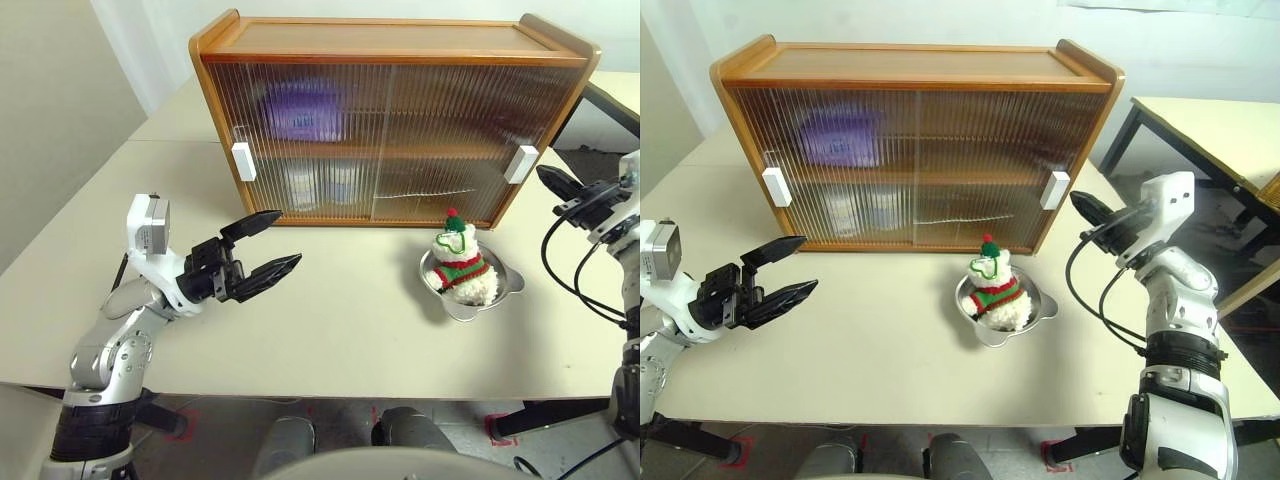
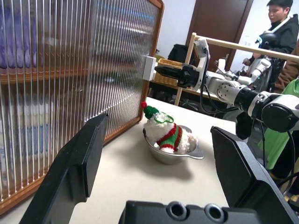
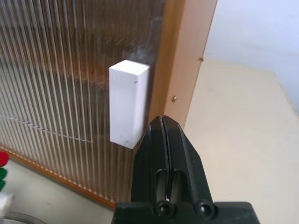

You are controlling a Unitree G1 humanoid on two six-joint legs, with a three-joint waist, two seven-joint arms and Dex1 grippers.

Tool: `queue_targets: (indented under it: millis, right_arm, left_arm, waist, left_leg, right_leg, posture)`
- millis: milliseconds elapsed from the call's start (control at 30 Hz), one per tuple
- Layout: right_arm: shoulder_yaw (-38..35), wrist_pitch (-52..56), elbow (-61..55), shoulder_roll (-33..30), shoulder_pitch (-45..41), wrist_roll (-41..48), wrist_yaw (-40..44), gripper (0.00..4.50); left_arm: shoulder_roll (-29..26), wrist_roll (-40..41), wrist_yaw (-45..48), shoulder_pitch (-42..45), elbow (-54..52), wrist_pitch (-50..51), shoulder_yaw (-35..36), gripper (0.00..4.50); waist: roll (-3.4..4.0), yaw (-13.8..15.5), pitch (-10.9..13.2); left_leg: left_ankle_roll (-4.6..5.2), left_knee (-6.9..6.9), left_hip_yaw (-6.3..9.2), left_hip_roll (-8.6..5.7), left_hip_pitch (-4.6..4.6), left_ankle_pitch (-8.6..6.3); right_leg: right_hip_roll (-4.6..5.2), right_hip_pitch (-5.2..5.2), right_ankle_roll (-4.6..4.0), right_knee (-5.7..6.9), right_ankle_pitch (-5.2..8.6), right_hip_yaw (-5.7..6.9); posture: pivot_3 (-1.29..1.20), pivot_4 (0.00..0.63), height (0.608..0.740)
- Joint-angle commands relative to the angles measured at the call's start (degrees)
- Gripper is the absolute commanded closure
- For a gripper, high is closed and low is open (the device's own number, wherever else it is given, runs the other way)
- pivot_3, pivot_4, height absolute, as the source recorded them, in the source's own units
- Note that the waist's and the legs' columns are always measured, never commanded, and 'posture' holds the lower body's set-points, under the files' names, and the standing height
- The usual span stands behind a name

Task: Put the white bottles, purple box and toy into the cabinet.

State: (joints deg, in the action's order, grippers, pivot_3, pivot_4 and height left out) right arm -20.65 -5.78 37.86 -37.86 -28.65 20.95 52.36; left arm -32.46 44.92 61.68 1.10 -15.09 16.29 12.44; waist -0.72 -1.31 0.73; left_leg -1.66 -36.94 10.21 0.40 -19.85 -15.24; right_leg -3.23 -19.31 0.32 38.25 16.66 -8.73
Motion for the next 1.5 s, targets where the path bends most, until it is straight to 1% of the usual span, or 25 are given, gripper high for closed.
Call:
queue_targets:
  millis: [33,500,1000,1133,1500]
  right_arm:
    - [1.2,0.0,-1.5,0.7,0.6,0.0,0.5,4.47]
    - [2.1,1.4,-3.3,2.5,-0.1,1.9,3.7,4.47]
    - [4.4,3.9,-5.6,5.9,-2.0,2.1,4.5,4.47]
    - [6.0,5.5,-7.4,7.5,-2.4,2.1,5.2,4.47]
    - [8.6,9.3,-8.3,8.7,-5.2,2.0,6.0,4.47]
  left_arm:
    - [-0.7,-1.1,0.4,-0.2,0.7,0.7,-0.6,0.0]
    - [-0.1,-2.0,0.8,-0.8,0.8,-0.1,-0.8,0.0]
    - [-0.6,-2.3,1.1,-1.6,0.3,0.9,-0.9,0.0]
    - [-0.7,-2.4,1.0,-1.9,0.0,1.0,-0.9,0.0]
    - [-0.9,-2.8,0.9,-2.1,-0.2,1.2,-1.1,0.0]
  waist:
    - [0.01,-0.1,0.0]
    - [0.01,-0.4,0.0]
    - [0.03,-0.4,0.0]
    - [0.03,-0.4,0.0]
    - [0.04,-0.3,0.0]
  left_leg:
    - [0.0,0.0,0.0,0.0,0.0,0.0]
    - [0.0,0.02,0.01,0.0,0.0,0.0]
    - [0.0,0.02,0.02,0.01,0.0,0.0]
    - [0.0,0.02,0.01,0.01,-0.01,0.0]
    - [0.0,0.03,0.01,0.02,0.0,0.0]
  right_leg:
    - [0.0,0.0,0.0,0.0,0.0,0.0]
    - [0.01,-0.01,-0.01,-0.01,0.01,-0.01]
    - [0.0,-0.04,-0.06,0.0,-0.02,0.0]
    - [0.0,-0.05,-0.08,0.0,-0.01,0.01]
    - [0.0,-0.07,-0.13,0.0,-0.02,0.04]
  posture:
    - [-0.04,0.0,0.74]
    - [-0.04,0.0,0.74]
    - [-0.03,0.0,0.74]
    - [-0.03,0.0,0.74]
    - [-0.02,0.0,0.74]
